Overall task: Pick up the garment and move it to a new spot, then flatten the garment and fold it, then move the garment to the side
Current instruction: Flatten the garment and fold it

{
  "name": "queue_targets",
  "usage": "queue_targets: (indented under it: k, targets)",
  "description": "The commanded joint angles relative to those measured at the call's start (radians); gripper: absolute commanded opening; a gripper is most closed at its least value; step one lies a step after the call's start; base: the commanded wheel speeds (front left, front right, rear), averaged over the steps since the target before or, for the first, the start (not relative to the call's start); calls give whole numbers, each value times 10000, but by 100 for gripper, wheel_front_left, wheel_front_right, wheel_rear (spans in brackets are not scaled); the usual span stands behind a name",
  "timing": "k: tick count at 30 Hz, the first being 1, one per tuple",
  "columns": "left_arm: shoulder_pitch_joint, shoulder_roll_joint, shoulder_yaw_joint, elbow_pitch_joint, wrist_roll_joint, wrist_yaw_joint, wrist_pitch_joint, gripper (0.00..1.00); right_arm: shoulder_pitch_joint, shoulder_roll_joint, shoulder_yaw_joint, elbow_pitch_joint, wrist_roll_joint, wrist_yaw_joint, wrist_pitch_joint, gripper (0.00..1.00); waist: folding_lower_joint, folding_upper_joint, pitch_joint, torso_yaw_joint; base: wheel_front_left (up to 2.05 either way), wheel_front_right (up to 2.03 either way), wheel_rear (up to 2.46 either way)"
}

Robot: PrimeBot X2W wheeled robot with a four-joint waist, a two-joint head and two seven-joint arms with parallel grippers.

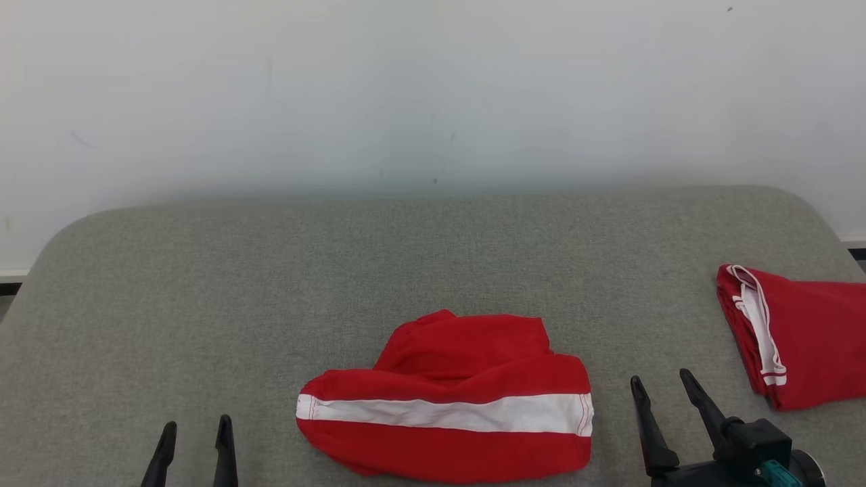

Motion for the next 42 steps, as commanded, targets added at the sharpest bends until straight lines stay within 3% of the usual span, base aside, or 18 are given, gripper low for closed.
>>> queue_targets:
  k: [1, 10, 27, 34, 42]
  targets:
    - [98, -48, 44, 32, 89, -70, -32, 100, 76, -40, -21, 11, -58, -24, -35, 100, 0, 1, -11, -9, 0, 0, 0]
    - [82, -343, 407, 177, 539, -499, -32, 100, 174, 101, -148, -27, -125, -24, -32, 100, 0, 1, -29, -108, 0, 0, 0]
    - [58, -608, 493, 398, 871, -793, -27, 100, 225, 192, -321, -169, -223, -24, 20, 100, 0, 1, 50, -146, 0, 0, 0]
    - [-734, -584, -536, 1606, 1143, -923, 249, 100, 213, 212, -119, -67, -50, -24, 221, 100, 0, 1, 189, -12, 0, 0, 0]
    - [-2188, -592, -871, 3075, 1236, -848, 854, 100, -170, 345, 275, 456, 75, -24, 804, 100, 0, 1, 529, -117, 0, 0, 0]
